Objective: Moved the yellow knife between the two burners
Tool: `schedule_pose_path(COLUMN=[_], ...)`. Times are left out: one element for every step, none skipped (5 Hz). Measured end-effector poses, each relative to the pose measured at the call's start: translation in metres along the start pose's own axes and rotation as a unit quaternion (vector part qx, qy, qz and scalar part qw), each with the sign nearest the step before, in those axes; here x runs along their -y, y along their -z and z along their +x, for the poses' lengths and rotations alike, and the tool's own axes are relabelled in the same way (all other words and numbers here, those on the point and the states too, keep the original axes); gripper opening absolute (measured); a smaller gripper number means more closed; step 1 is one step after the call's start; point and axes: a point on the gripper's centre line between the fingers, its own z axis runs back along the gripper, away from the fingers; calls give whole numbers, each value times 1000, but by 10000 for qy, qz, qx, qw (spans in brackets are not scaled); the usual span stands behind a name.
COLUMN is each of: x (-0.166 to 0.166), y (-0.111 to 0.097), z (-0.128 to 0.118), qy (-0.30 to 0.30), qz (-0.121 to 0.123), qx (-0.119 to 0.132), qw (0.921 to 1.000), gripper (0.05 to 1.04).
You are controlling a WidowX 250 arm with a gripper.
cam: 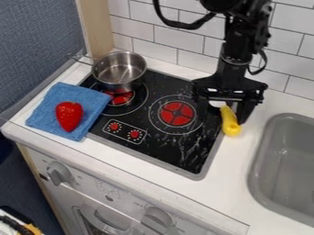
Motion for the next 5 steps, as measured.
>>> schedule_pose_path(x=[4,5,4,5,6], y=[0,-2,5,12,19], z=[3,7,7,4,1], qy=[-188,-254,-189,-112,26], qz=[-33,-8,68,100,207], qx=[167,269,214,93,-79], qw=[9997,9993,9996,9998,9998], gripper=[1001,1001,1001,1001,955])
